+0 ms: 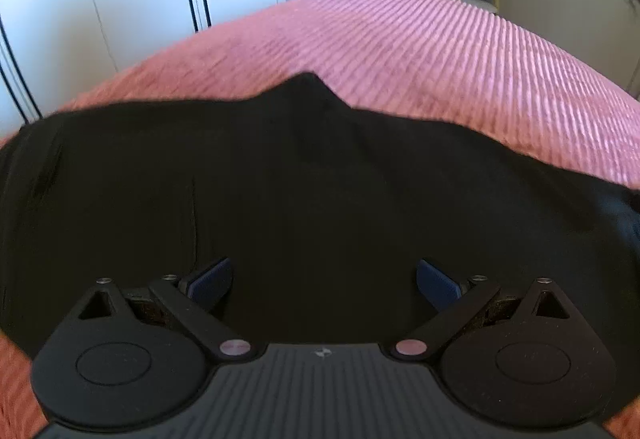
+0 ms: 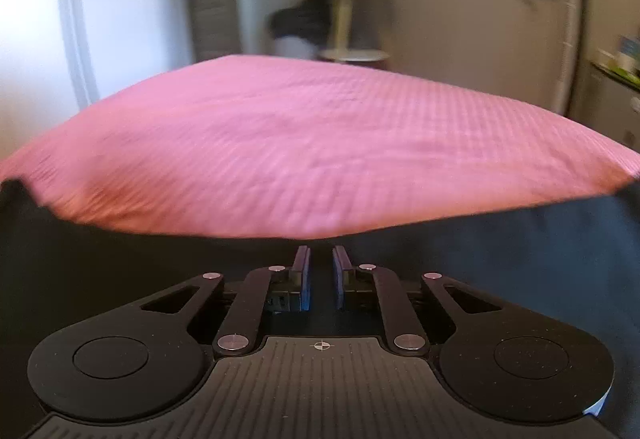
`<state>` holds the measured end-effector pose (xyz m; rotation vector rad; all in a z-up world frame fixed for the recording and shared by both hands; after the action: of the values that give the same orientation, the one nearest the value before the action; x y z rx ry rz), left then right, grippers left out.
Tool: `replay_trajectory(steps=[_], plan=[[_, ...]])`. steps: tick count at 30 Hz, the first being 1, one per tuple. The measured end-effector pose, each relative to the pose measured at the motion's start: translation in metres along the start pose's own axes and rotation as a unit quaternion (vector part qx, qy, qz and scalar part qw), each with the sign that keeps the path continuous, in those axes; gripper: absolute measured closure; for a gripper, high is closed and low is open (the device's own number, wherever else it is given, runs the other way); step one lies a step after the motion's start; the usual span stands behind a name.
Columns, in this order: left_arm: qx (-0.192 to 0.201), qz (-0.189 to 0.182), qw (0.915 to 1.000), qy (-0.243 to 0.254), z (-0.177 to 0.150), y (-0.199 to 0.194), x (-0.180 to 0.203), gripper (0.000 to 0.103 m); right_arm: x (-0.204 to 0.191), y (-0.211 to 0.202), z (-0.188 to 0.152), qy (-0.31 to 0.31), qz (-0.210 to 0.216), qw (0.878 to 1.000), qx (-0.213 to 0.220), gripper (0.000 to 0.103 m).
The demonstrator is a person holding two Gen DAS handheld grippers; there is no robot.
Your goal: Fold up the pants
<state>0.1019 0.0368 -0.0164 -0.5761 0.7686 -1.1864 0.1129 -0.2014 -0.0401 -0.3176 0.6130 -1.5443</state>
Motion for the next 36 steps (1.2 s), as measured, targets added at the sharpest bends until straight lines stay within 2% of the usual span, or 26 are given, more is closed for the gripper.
replay_trajectory(steps=[1, 3, 4, 5, 6, 9, 10, 12, 13, 15, 18, 21, 23, 26, 29, 31, 33, 36], plan=[[-0.003, -0.005, 1.0, -0.002, -0.004, -0.005, -0.001, 0.004, 0.002, -0.004, 0.0, 0.004, -0.018, 1.0, 0.001, 0.09], [-0.01, -0.011, 0.9999, -0.006, -0.013, -0.012, -0.003, 0.004, 0.008, -0.016, -0.001, 0.034, -0.007, 0.999, -0.002, 0.081], [-0.011, -0.013, 0.9998, -0.009, -0.018, -0.017, -0.003, 0.004, 0.008, -0.023, -0.002, 0.054, 0.013, 0.998, -0.009, 0.079], [-0.012, -0.016, 0.9997, -0.012, -0.021, -0.02, -0.004, 0.004, 0.007, -0.029, -0.004, 0.075, 0.042, 0.996, -0.019, 0.072], [-0.012, -0.02, 0.9996, -0.016, -0.024, -0.023, -0.004, 0.004, 0.004, -0.037, -0.008, 0.098, 0.084, 0.991, -0.033, 0.068], [-0.012, -0.03, 0.999, -0.03, -0.032, -0.031, -0.006, 0.004, -0.009, -0.054, -0.021, 0.146, 0.182, 0.97, -0.07, 0.065], [-0.012, -0.033, 0.9988, -0.034, -0.034, -0.032, -0.006, 0.004, -0.013, -0.058, -0.027, 0.17, 0.215, 0.958, -0.088, 0.064], [-0.01, -0.038, 0.9984, -0.041, -0.036, -0.033, -0.006, 0.004, -0.017, -0.06, -0.04, 0.209, 0.251, 0.937, -0.121, 0.059], [-0.007, -0.042, 0.9981, -0.045, -0.038, -0.034, -0.006, 0.004, -0.018, -0.06, -0.044, 0.217, 0.259, 0.932, -0.133, 0.059], [0.001, -0.055, 0.997, -0.055, -0.04, -0.034, -0.006, 0.004, -0.017, -0.06, -0.043, 0.218, 0.259, 0.931, -0.136, 0.059], [0.012, -0.051, 0.997, -0.057, -0.047, -0.027, -0.007, 0.004, 0.001, -0.054, -0.039, 0.257, 0.24, 0.925, -0.141, 0.059], [0.026, -0.035, 0.9987, -0.027, -0.051, -0.024, -0.006, 0.004, 0.03, -0.05, -0.039, 0.332, 0.236, 0.903, -0.136, 0.061], [0.025, -0.038, 0.9984, -0.033, -0.051, -0.025, -0.008, 0.004, 0.047, -0.051, -0.04, 0.366, 0.225, 0.894, -0.124, 0.063], [0.027, -0.043, 0.9979, -0.04, -0.051, -0.025, -0.011, 0.004, 0.056, -0.059, -0.036, 0.355, 0.204, 0.907, -0.102, 0.061], [0.035, -0.044, 0.9971, -0.052, -0.05, -0.027, -0.013, 0.004, 0.039, -0.061, -0.03, 0.291, 0.195, 0.932, -0.099, 0.049], [0.048, -0.044, 0.996, -0.061, -0.049, -0.03, -0.016, 0.004, 0.021, -0.06, -0.025, 0.24, 0.202, 0.944, -0.097, 0.045], [0.058, -0.052, 0.994, -0.077, -0.047, -0.032, -0.02, 0.004, 0.007, -0.052, -0.022, 0.221, 0.234, 0.941, -0.099, 0.045], [0.054, -0.085, 0.9893, -0.106, -0.043, -0.03, -0.027, 0.004, -0.001, -0.038, -0.018, 0.233, 0.29, 0.923, -0.101, 0.045]])
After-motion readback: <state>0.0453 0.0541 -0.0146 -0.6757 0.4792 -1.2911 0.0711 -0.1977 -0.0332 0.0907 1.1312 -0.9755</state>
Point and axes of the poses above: each gripper's, at about its wrist camera, not at the fingertips, and y roughly the way its jaws point, x to its right, z to its top, the point moved 1 cm from there along y, roughly the way its jaws point, and after that the axes turned 15 degrees about z, right-handed, at the moved point
